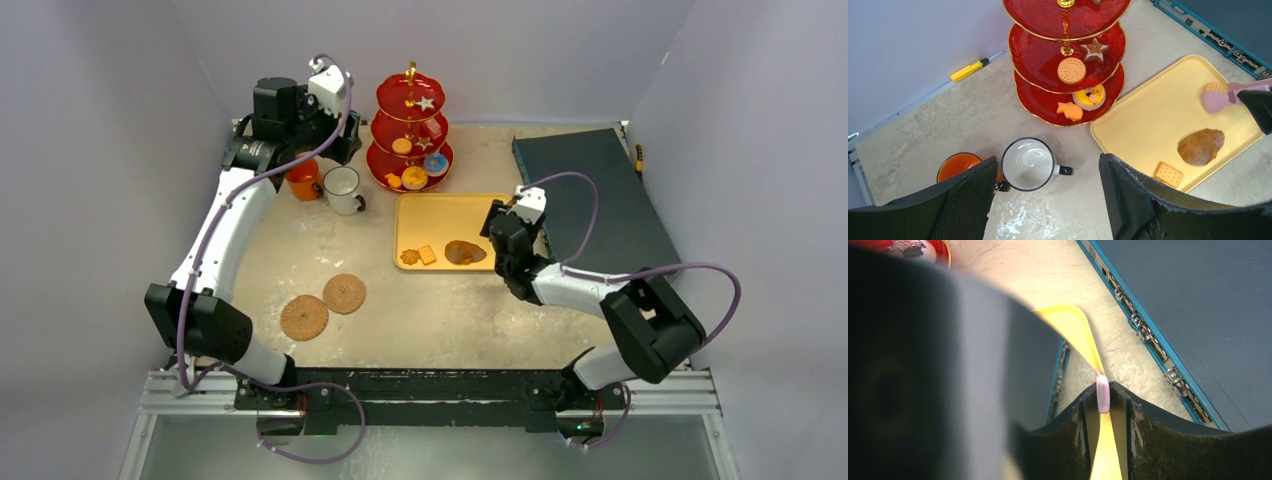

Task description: Serve the afternoon tea

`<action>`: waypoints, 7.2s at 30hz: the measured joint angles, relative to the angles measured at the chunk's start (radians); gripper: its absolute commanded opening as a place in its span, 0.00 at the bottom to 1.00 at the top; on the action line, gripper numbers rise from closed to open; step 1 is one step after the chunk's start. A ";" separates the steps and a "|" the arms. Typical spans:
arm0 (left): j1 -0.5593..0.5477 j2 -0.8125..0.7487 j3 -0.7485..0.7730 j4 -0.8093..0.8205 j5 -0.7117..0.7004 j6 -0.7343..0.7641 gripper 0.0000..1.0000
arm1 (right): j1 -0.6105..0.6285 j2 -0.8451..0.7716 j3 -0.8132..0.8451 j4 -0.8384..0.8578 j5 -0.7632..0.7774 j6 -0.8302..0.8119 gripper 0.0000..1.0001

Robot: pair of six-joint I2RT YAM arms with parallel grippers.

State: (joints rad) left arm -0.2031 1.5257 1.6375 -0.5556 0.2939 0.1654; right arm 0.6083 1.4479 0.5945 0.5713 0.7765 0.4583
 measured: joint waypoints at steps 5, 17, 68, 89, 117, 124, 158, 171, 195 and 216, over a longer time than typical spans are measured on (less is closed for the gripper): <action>0.000 0.002 0.000 0.000 0.003 0.000 0.73 | -0.013 0.045 0.017 0.053 -0.002 -0.028 0.66; 0.000 0.022 0.001 -0.003 0.006 0.000 0.72 | -0.019 0.105 0.040 0.132 -0.017 -0.051 0.46; 0.026 0.023 0.016 -0.002 -0.003 0.013 0.71 | 0.115 0.759 0.930 0.475 -0.229 -0.213 0.55; 0.027 0.080 0.038 0.018 0.048 0.003 0.76 | 0.131 0.425 0.526 0.588 -0.277 -0.251 0.67; 0.028 0.071 0.038 0.014 0.075 -0.017 0.73 | 0.296 0.029 0.003 0.264 -0.427 -0.240 0.66; 0.028 0.061 0.038 0.015 0.075 -0.017 0.73 | 0.308 0.029 -0.026 0.230 -0.364 -0.254 0.64; 0.028 0.060 0.038 0.014 0.074 -0.016 0.72 | 0.321 0.116 0.005 0.260 -0.312 -0.283 0.35; 0.028 0.060 0.038 0.015 0.073 -0.016 0.72 | 0.217 0.076 0.372 0.158 -0.354 -0.421 0.35; 0.033 0.060 0.038 0.014 0.069 -0.016 0.72 | 0.067 0.660 1.196 0.106 -0.506 -0.511 0.35; 0.036 0.060 0.038 0.015 0.070 -0.016 0.74 | 0.062 0.599 1.104 0.159 -0.513 -0.512 0.63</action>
State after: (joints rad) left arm -0.1673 1.5852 1.6756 -0.5407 0.3637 0.1490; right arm 0.6701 2.0468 1.6989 0.7303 0.2634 -0.0532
